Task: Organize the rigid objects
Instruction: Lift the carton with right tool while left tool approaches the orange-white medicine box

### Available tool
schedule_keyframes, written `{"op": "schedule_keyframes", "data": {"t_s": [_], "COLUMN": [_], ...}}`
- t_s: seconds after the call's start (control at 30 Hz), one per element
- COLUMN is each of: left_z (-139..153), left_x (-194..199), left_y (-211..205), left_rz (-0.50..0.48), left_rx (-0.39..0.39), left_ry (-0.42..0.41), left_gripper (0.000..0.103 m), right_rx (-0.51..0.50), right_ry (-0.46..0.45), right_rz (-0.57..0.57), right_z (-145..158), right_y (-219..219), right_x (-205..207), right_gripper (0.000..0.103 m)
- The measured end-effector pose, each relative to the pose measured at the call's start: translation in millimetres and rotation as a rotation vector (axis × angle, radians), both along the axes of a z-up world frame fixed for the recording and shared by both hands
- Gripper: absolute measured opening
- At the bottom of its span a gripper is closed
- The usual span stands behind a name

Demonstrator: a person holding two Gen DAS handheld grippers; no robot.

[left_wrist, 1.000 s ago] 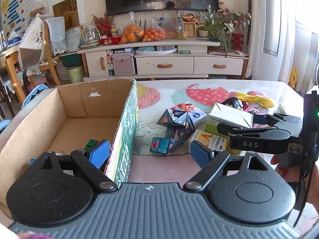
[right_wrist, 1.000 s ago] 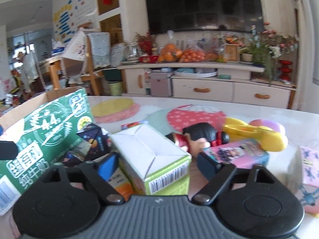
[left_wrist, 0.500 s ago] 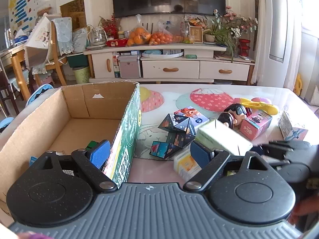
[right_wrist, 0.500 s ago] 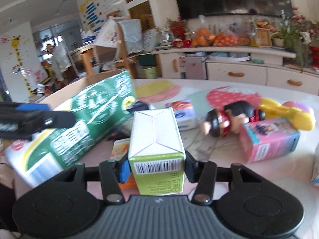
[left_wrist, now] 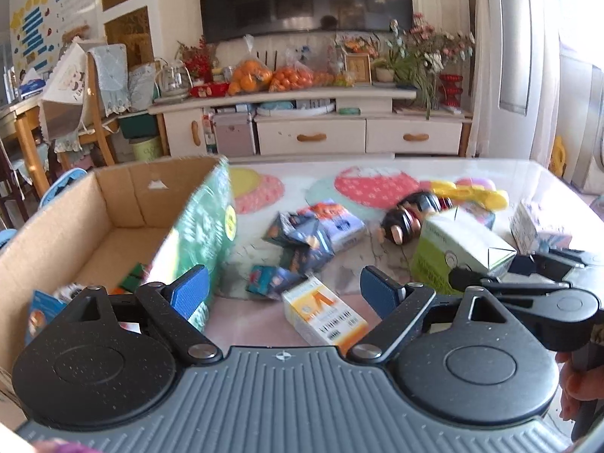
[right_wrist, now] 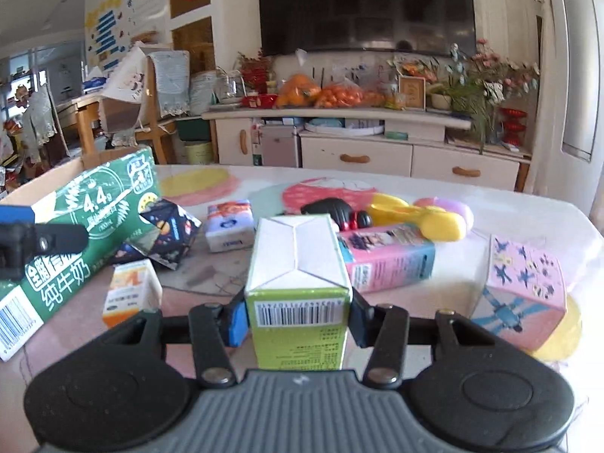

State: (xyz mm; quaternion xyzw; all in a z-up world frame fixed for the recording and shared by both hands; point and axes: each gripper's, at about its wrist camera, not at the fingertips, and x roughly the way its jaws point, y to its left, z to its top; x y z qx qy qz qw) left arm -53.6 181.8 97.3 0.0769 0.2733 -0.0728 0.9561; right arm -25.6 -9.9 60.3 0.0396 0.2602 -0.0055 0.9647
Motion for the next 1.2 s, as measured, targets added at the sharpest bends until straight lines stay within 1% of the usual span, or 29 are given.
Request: {"op": "schedule_keyframes", "data": {"t_s": [0.17, 0.2, 0.3, 0.37, 0.5, 0.57, 0.63, 0.8, 0.9, 0.97, 1.03, 1.2], "left_z": [-24.1, -29.6, -41.7, -45.4, -48.3, -47.3, -46.5, -58.2, -61.6, -63.9, -67.3, -68.5], "left_x": [11.6, 14.3, 25.4, 30.7, 35.9, 34.2, 31.9, 39.6, 46.6, 49.8, 55.0, 64.3], "left_y": [-15.8, -17.8, -20.5, -21.5, -27.2, -26.7, -25.7, -15.7, -10.4, -9.5, -8.8, -8.7], "left_rz": [0.022, 0.033, 0.074, 0.087, 0.089, 0.114, 0.112, 0.173, 0.193, 0.196, 0.205, 0.203], "left_rx": [0.022, 0.021, 0.008, -0.014, -0.003, -0.019, -0.050, -0.123, -0.165, -0.175, -0.183, -0.181], "left_ry": [0.066, 0.082, 0.124, 0.112, 0.096, 0.109, 0.140, 0.208, 0.217, 0.222, 0.250, 0.240], "left_gripper": [0.103, 0.103, 0.103, 0.103, 0.103, 0.103, 0.103, 0.103, 0.103, 0.103, 0.103, 0.103], "right_rx": [-0.037, -0.040, -0.035, -0.034, -0.012, -0.012, -0.022, -0.028, -0.028, -0.032, -0.031, -0.004], "right_ry": [0.019, 0.021, 0.021, 0.022, 0.027, 0.029, 0.035, 0.050, 0.051, 0.047, 0.044, 0.045], "right_rz": [0.006, 0.009, 0.002, -0.007, -0.024, -0.027, -0.029, -0.032, -0.031, -0.032, -0.036, -0.044], "right_z": [-6.2, -7.0, -6.9, -7.9, -9.8, -10.6, -11.7, -12.6, -12.8, -12.6, -12.7, -12.8], "right_y": [4.2, 4.5, 2.2, -1.0, -6.0, -7.2, -7.1, -8.5, -9.0, -8.9, -10.0, -14.2], "right_x": [0.9, 2.1, 3.5, 4.9, 8.7, 11.0, 14.0, 19.9, 20.5, 20.0, 20.6, 23.4], "right_gripper": [0.052, 0.054, 0.066, 0.067, 0.072, 0.074, 0.077, 0.082, 0.086, 0.087, 0.089, 0.089]}}
